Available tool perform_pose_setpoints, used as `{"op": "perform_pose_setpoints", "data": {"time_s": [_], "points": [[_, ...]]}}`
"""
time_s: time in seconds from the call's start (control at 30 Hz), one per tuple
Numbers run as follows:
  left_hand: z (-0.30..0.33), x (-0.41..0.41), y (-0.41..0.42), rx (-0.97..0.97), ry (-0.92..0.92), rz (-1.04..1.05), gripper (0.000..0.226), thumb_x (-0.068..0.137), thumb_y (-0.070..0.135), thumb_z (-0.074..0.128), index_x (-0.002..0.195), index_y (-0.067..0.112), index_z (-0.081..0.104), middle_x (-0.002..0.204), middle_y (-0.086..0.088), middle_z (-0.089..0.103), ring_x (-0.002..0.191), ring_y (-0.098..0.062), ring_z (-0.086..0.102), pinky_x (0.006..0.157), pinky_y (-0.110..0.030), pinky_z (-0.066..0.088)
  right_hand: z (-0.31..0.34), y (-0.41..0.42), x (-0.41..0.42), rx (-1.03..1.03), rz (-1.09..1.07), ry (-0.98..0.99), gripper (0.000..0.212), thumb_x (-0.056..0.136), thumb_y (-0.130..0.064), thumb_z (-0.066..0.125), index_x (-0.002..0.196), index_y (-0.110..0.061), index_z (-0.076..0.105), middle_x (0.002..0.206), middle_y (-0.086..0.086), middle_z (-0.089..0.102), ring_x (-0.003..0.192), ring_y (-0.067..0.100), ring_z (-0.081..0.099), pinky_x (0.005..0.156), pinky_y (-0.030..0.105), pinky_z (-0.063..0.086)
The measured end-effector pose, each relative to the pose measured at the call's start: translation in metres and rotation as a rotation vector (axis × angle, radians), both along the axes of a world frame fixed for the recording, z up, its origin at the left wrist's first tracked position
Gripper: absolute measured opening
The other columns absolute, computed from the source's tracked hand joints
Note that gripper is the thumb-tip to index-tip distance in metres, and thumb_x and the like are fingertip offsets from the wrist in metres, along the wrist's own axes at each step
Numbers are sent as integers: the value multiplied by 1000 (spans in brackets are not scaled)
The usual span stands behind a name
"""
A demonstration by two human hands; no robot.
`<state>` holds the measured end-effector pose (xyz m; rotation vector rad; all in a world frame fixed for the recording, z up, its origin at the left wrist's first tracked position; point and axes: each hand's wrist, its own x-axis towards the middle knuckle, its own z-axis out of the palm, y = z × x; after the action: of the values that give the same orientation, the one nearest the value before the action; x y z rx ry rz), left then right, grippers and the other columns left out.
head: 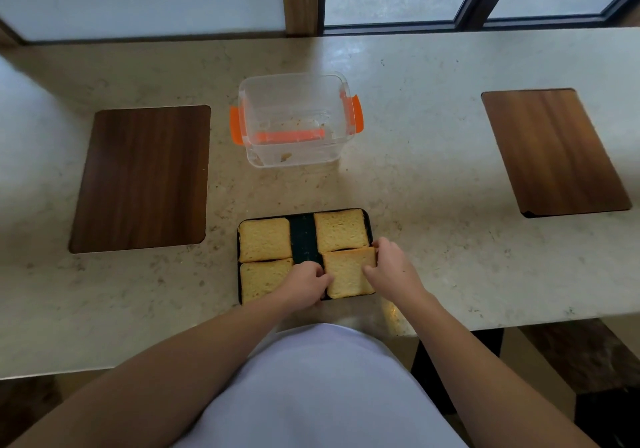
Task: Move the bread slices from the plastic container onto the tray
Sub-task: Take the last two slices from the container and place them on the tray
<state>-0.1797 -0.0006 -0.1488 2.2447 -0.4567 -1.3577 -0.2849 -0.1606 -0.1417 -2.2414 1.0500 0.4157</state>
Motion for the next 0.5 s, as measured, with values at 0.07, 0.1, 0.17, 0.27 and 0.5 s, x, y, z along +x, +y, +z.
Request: {"op": "perform_pose_setpoints", "data": {"time_s": [0.07,0.1,0.17,0.27,0.5], "points": [[-2,1,-2,16,2,-10,30,98,36,54,91,9,65,84,-8,72,70,-21,72,63,-35,57,1,0,2,-16,21,11,37,86,-20,63,120,-15,50,107,4,57,91,23,60,77,44,56],[-2,2,-3,24,-1,-15,31,98,36,54,91,9,66,84,-9,73,71,-22,73,67,-37,58,1,1,3,-33,42,20,34,86,-19,62,117,-16,50,107,4,57,91,23,60,76,44,56],[-3,4,-6,44,-12,-33,32,98,36,53,90,8,67,85,-10,73,73,-23,73,69,-38,58,1,1,3,-73,86,42,31,86,-19,60,115,-16,50,108,4,55,91,23,59,75,43,56],[-3,6,-8,78,-31,-90,36,97,34,52,94,2,68,88,-15,74,78,-28,73,68,-40,59,2,2,5,-107,121,74,29,88,-16,56,116,-15,50,111,6,53,90,24,58,74,40,54],[-4,12,-11,115,-17,-73,29,95,29,58,89,2,66,81,-17,74,64,-27,74,58,-38,62,4,1,9,-114,111,103,29,87,-13,57,114,-15,46,107,6,58,90,27,60,71,42,54]]}}
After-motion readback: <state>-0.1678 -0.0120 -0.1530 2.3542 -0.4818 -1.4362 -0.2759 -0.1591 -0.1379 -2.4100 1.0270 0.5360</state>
